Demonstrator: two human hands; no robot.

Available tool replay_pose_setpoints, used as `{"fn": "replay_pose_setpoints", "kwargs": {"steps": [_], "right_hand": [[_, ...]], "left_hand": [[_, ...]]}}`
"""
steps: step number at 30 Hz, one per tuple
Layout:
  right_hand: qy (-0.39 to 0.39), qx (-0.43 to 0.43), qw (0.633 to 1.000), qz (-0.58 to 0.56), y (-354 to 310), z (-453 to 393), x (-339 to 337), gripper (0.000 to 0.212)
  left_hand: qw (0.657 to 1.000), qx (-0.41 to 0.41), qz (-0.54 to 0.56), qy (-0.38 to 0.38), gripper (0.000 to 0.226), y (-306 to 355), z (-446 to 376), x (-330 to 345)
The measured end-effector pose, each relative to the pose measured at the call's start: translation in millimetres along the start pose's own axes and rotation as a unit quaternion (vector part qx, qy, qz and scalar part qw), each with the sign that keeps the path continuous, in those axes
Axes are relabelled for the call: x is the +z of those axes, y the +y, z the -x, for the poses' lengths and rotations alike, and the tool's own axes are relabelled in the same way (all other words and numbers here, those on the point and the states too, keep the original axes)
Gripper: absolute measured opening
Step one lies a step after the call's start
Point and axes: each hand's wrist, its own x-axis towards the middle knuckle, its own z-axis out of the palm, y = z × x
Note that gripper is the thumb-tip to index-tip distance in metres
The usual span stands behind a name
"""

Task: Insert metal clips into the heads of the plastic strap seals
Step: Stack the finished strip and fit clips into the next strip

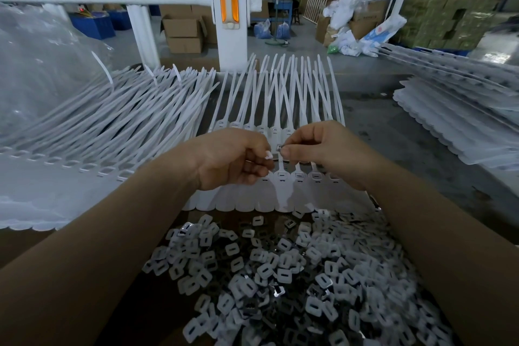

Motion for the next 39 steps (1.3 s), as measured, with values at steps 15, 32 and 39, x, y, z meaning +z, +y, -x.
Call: {"fn": "replay_pose_setpoints", "kwargs": {"steps": [15,32,39], "right_hand": [[-0.022,-0.002,1.000,0.000,0,2,-2,0.010],[0.085,0.015,0.995,0.052,10,-4,-6,0.017],[0.253,0.103,0.960,-0.066,19,-11,-12,0.016]], "left_hand": [[0.997,0.053,-0.060,0.000,0.010,-4,-2,3],[0.991,0.052,-0.112,0.046,0.013,-4,-8,9],[0.974,0.065,-0.212,0.054,0.018,-1,-24,48]]}}
